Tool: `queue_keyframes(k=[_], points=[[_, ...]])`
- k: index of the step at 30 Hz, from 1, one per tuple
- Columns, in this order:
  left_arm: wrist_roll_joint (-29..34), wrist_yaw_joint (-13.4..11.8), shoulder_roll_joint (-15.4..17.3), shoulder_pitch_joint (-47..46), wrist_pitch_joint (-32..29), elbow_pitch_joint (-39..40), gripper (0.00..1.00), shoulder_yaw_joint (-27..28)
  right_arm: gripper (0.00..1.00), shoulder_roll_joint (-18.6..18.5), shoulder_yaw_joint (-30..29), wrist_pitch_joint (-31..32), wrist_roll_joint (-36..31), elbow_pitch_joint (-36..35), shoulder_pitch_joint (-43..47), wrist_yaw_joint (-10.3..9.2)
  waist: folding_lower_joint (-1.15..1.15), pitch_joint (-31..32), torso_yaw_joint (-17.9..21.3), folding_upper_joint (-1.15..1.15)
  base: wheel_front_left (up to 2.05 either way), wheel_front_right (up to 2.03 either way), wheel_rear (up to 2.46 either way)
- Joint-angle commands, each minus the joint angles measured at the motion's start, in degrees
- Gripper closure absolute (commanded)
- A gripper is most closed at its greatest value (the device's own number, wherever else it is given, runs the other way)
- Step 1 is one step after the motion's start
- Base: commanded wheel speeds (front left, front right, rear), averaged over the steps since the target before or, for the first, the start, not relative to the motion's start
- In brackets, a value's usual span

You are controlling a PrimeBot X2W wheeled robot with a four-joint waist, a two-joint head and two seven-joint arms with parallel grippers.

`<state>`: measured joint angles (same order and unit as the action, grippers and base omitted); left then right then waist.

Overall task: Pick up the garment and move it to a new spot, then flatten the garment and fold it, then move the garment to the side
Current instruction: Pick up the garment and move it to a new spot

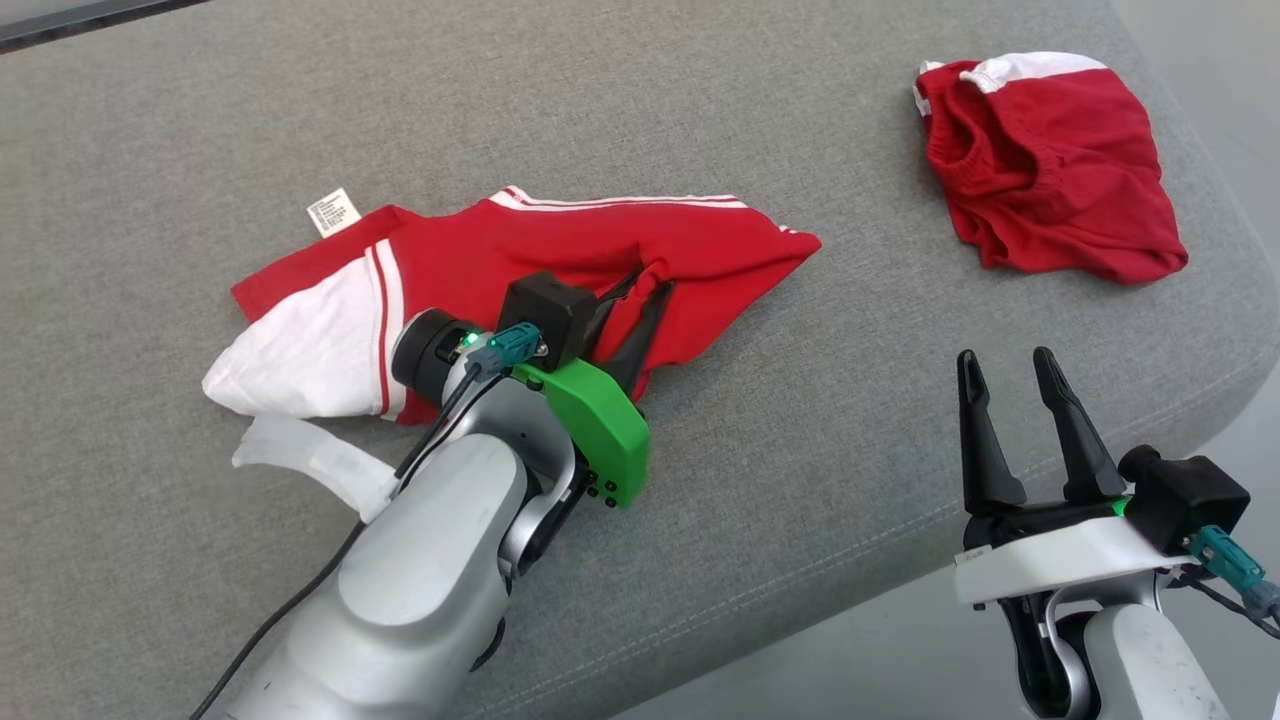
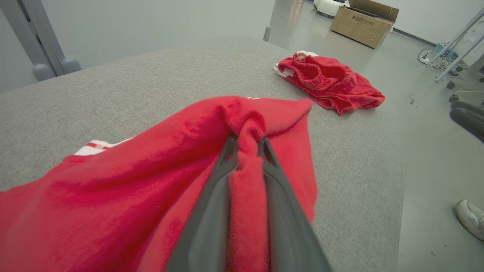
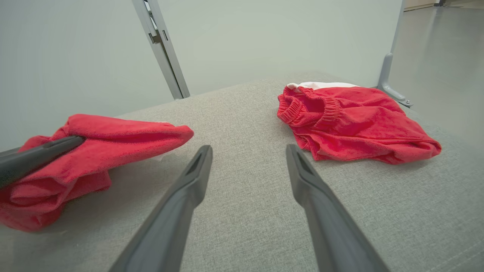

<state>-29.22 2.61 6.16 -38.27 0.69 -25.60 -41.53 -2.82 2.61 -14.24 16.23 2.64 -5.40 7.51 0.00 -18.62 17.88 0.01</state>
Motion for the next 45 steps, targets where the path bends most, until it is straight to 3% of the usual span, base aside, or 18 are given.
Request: queue_keyframes(k=[1, 7, 11, 19, 30, 39, 45], points=[[0.11, 0.48, 0.25, -1.17, 0.41, -0.79, 0.00, -0.18, 0.00, -0.07, 0.09, -0.35, 0.28, 0.13, -0.83, -0.04, 0.00, -1.85, 2.07, -0.01, 0.00, 0.00, 0.00], [-0.26, 2.27, -0.79, -1.41, 4.46, -1.82, 0.00, -1.66, 0.00, -0.09, -0.53, -0.72, -1.06, 0.34, -1.10, -0.04, 0.00, -0.95, -0.80, -0.01, 0.00, 0.00, 0.00], [-0.75, 1.95, 0.09, 0.36, 7.95, 0.56, 0.00, -0.66, 0.00, -0.10, -0.62, -0.71, -2.46, 0.03, -1.52, -0.04, 0.00, 0.46, -3.20, -0.01, 0.00, 0.00, 0.00], [-1.62, -3.79, 4.51, 4.57, 11.68, 7.45, 0.00, 4.90, 0.00, -0.11, -0.87, 0.31, -5.19, -0.38, -2.25, -0.04, 0.00, 3.18, -7.82, -0.01, 0.00, 0.00, 0.00], [-4.98, -10.24, 12.03, 12.90, 14.10, 12.65, 0.00, 16.96, 0.00, -0.11, -1.00, 1.82, -7.24, 0.54, -3.20, -0.05, 0.00, 5.99, -12.48, -0.01, 0.00, 0.00, 0.00], [-4.92, -12.61, 15.88, 21.64, 14.47, 15.63, 0.00, 23.76, 0.00, -0.11, -1.82, 2.60, -8.12, 1.83, -1.71, -0.05, 0.00, 9.40, -14.50, -0.01, 0.00, 0.00, 0.00], [-4.50, -14.02, 17.94, 28.16, 13.62, 18.12, 0.00, 24.10, 0.00, -0.12, -2.42, 4.00, -8.52, 2.63, 0.62, -0.05, 0.00, 13.17, -15.52, -0.01, 0.00, 0.00, 0.00]])
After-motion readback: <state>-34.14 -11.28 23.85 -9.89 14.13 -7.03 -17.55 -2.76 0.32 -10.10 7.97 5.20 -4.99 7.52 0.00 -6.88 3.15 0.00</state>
